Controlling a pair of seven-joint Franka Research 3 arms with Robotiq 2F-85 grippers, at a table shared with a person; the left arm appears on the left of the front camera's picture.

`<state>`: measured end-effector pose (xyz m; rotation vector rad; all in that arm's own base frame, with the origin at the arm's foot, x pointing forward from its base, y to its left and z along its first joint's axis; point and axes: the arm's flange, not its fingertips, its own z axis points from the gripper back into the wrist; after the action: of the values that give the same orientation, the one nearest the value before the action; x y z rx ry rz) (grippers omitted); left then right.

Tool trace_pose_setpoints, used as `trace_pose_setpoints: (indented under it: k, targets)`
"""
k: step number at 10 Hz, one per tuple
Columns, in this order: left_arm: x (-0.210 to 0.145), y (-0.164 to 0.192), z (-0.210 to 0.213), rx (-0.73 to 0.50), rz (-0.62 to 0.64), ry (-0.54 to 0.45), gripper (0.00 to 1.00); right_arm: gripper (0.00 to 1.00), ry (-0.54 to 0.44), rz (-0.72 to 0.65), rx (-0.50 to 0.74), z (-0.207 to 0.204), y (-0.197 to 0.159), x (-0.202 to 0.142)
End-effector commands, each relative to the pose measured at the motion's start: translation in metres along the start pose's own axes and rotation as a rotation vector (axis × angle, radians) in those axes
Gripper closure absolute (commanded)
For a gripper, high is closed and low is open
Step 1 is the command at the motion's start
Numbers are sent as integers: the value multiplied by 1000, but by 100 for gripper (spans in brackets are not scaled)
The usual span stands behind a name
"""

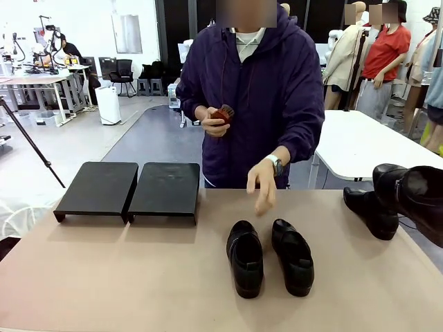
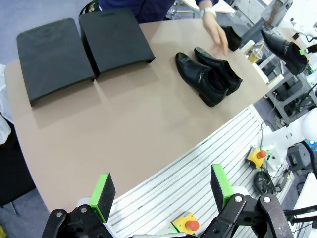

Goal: Organize the shoes by placing them on the stand.
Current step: Pick up one Shoe and place it in the middle of the table.

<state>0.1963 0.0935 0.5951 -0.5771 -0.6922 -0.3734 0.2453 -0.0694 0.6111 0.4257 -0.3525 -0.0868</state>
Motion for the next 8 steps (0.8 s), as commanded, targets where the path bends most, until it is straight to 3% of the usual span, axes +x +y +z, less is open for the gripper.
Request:
trace_pose_setpoints:
  k: [1, 3, 6, 8]
  targets:
    - [-1, 0, 1, -18, -13, -6, 0, 100, -39, 1, 33, -5, 14, -2]
    - [-1, 0, 1, -18, -13, -6, 0, 100, -82, 19, 74, -8, 47, -9]
    - [-1, 0, 1, -18, -13, -6, 0, 100, -43, 162, 145, -37, 157, -23]
    - [-1, 0, 1, -18, -13, -6, 0, 100, -1, 155, 208, -78, 230, -29]
